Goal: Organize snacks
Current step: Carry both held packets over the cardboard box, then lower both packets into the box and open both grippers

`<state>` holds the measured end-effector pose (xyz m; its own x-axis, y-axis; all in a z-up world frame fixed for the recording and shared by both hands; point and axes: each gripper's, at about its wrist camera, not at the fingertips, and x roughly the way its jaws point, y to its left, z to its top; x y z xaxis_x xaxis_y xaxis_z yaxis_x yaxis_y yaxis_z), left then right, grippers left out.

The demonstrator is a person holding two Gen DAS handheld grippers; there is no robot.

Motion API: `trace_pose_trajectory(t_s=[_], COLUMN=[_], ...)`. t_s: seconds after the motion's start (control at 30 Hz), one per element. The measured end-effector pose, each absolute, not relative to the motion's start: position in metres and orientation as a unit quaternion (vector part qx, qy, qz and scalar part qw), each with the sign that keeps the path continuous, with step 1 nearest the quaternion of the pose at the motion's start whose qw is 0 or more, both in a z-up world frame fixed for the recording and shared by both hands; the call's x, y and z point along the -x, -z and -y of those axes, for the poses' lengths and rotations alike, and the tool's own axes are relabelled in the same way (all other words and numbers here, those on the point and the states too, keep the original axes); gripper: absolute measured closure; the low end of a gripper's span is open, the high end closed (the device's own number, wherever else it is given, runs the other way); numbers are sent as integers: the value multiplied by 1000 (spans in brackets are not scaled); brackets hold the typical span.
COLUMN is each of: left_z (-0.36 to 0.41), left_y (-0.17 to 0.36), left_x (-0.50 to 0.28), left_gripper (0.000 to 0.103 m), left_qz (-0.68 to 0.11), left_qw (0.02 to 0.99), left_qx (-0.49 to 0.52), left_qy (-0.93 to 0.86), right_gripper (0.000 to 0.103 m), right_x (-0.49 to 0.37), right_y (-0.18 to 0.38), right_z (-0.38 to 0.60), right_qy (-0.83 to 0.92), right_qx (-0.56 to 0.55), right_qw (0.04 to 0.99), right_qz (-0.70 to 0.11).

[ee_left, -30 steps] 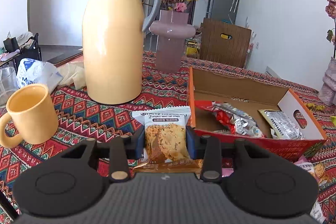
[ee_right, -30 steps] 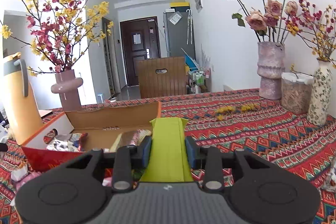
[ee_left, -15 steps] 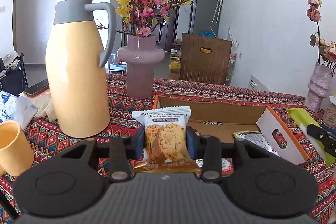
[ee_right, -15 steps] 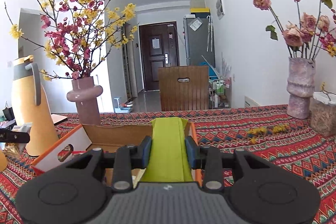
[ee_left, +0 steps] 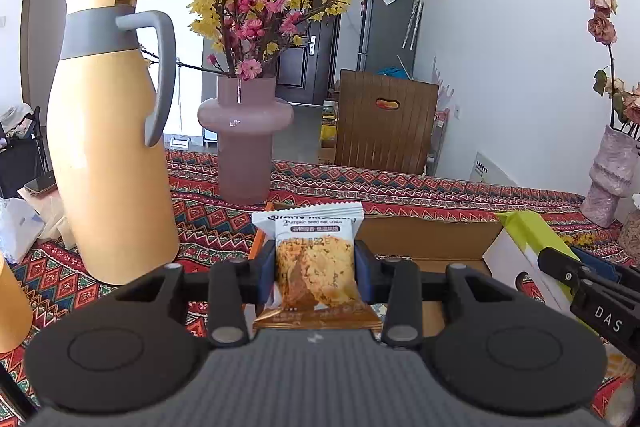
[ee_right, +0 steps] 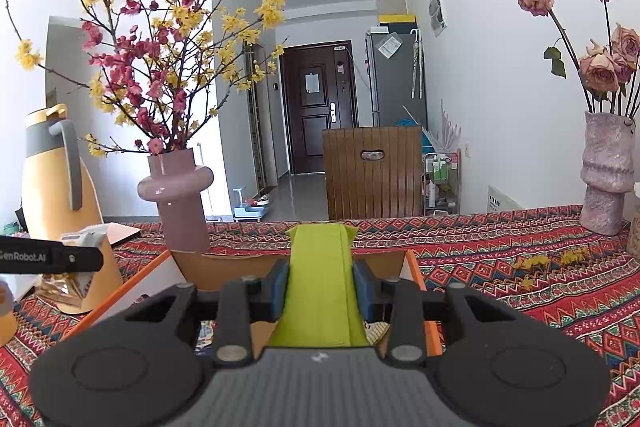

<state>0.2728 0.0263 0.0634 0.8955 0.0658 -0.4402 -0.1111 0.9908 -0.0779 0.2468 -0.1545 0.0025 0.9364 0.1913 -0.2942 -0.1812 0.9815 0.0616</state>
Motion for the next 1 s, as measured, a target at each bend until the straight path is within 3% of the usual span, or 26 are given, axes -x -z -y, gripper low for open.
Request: trace_pose_trajectory(t_s=[0.6, 0.7, 0.73, 0.77, 0.8, 0.9, 1.0], left_z=[-30, -29, -29, -29, -30, -32, -32], left_y=[-28, -31, -32, -34, -36, -40, -40], left_x=[-285, -279, -277, -274, -271, -266, -264], left_gripper=[60, 36, 20, 9, 4, 0, 0], left_qz=[-236, -224, -217, -208, -201, -186, -184], left_qw=[969, 972, 973, 974, 976, 978, 978], left_qx=[45, 45, 46, 48, 52, 64, 68], left_qy=[-59, -62, -65, -69, -72, -72, -73], right_gripper=[69, 71, 70, 59, 41, 5, 0], right_x=[-262, -262, -261, -261, -260, -256, -255], right_y=[25, 25, 25, 24, 24, 21, 19], right_z=[145, 148, 149, 150, 151, 154, 157], right_qy=[-99, -99, -97, -94, -90, -79, -75], right_qx=[-6, -14, -17, -20, -23, -30, -40], right_qw=[976, 976, 976, 977, 978, 981, 981], right_qz=[-192, -195, -193, -192, -189, -175, -172])
